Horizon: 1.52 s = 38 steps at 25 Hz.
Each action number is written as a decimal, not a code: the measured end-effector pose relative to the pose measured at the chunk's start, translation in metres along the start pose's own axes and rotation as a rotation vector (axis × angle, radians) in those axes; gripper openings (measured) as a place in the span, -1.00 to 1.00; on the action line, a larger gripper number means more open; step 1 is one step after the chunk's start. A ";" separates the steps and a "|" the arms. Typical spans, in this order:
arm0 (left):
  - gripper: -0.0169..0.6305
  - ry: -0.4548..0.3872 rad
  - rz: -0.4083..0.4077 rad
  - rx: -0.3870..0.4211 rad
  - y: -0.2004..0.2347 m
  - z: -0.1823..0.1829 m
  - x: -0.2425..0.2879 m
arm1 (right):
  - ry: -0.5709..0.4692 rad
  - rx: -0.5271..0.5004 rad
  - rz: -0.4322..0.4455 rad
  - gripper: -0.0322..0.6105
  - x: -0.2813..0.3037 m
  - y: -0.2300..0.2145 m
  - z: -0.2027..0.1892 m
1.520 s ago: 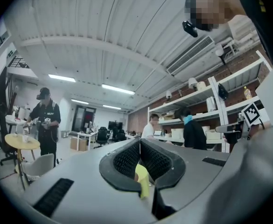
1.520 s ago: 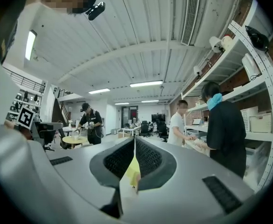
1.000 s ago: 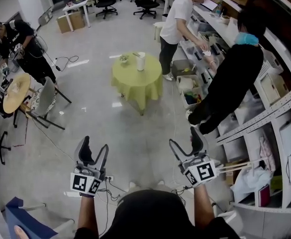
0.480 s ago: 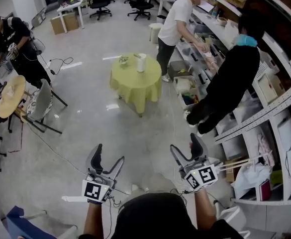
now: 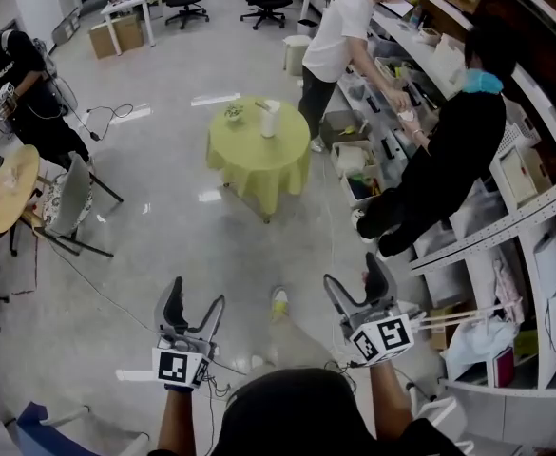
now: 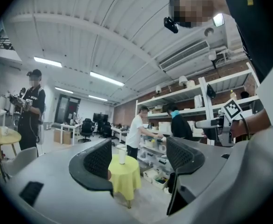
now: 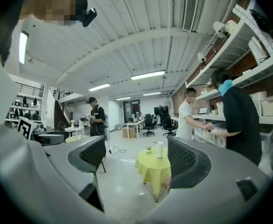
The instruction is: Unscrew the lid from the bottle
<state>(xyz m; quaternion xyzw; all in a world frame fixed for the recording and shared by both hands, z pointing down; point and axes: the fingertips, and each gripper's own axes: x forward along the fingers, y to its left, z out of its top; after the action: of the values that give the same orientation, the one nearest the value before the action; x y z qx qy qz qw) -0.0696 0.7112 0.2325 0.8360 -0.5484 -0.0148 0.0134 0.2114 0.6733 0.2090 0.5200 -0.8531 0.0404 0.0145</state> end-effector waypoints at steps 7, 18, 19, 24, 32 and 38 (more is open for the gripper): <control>0.14 -0.008 0.009 0.032 0.015 0.010 0.121 | 0.005 -0.016 0.027 0.39 0.093 -0.063 0.001; 0.14 0.069 0.015 0.060 0.027 0.009 0.285 | -0.009 -0.130 0.111 0.39 0.223 -0.158 0.032; 0.14 0.069 0.014 0.062 0.027 0.010 0.295 | -0.004 -0.123 0.118 0.39 0.231 -0.164 0.031; 0.14 0.077 0.029 0.050 0.043 0.010 0.334 | 0.068 -0.075 0.126 0.39 0.271 -0.191 0.022; 0.14 0.117 0.073 0.032 0.101 -0.021 0.397 | 0.134 -0.069 0.167 0.39 0.361 -0.214 0.008; 0.14 0.149 0.034 0.057 0.168 -0.043 0.463 | 0.174 -0.105 0.121 0.38 0.454 -0.243 -0.002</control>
<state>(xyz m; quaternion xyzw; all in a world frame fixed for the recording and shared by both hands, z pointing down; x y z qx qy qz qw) -0.0371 0.2202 0.2774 0.8254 -0.5601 0.0634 0.0308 0.2187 0.1609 0.2544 0.4607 -0.8793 0.0415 0.1133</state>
